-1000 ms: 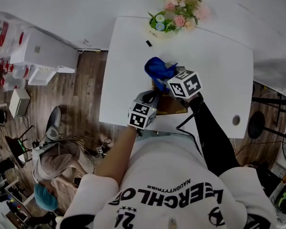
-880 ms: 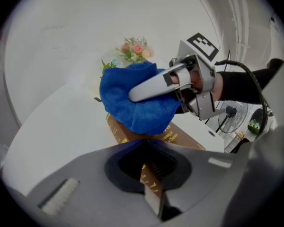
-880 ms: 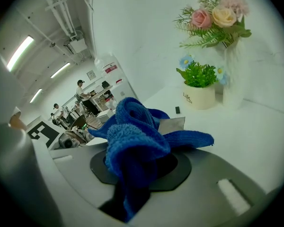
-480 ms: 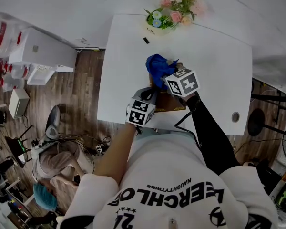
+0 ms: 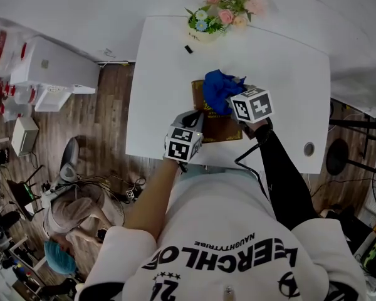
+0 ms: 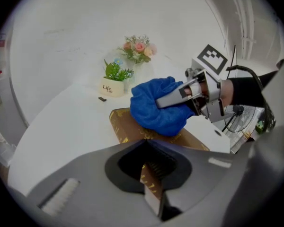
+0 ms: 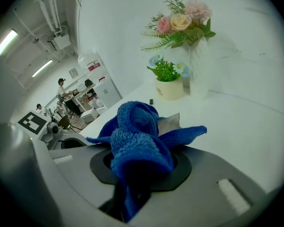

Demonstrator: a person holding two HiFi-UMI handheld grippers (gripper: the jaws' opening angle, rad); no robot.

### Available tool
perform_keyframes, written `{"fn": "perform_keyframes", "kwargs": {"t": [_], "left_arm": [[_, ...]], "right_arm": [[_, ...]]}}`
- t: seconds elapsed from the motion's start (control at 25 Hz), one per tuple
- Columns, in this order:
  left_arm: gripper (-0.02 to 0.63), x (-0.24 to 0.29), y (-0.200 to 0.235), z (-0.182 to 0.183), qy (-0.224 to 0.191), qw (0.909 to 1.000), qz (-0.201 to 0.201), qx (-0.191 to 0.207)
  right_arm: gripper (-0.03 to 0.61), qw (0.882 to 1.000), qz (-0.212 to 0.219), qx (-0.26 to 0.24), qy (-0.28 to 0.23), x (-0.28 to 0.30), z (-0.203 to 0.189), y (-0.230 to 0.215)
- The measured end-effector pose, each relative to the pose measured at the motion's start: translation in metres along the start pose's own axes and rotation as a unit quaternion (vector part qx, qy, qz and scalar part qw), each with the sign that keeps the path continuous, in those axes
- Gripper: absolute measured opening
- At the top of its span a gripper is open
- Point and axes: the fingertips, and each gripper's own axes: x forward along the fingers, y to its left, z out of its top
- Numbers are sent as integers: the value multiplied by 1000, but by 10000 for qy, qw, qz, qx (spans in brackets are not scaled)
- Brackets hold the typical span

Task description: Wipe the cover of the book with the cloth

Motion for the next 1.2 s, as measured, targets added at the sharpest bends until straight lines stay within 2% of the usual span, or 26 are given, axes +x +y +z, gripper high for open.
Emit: {"fn": "perform_keyframes", "kwargs": {"t": [0.24,0.72,0.84,1.0,1.2], "left_arm": [[57,-1,-1,0,20,10000,10,10],[57,0,-1,-1,101,9996,49,263],[57,-1,-1,-1,103,9995,79,294],[57,-1,-3,0,96,9995,7,286],[57,-2,-6,1,131,9991,-174,362]], "right_arm": [[98,9993,-318,170,-15,-21,-9,-23],[98,9901,-1309,502,22,-61,-24,-81],[98,9920,-1211,355,-67,-64,-17,-71],[98,9955,-814,234,-432,-69,8,-42],[100,9977,-169,-468,-456,-49,31,17]]}}
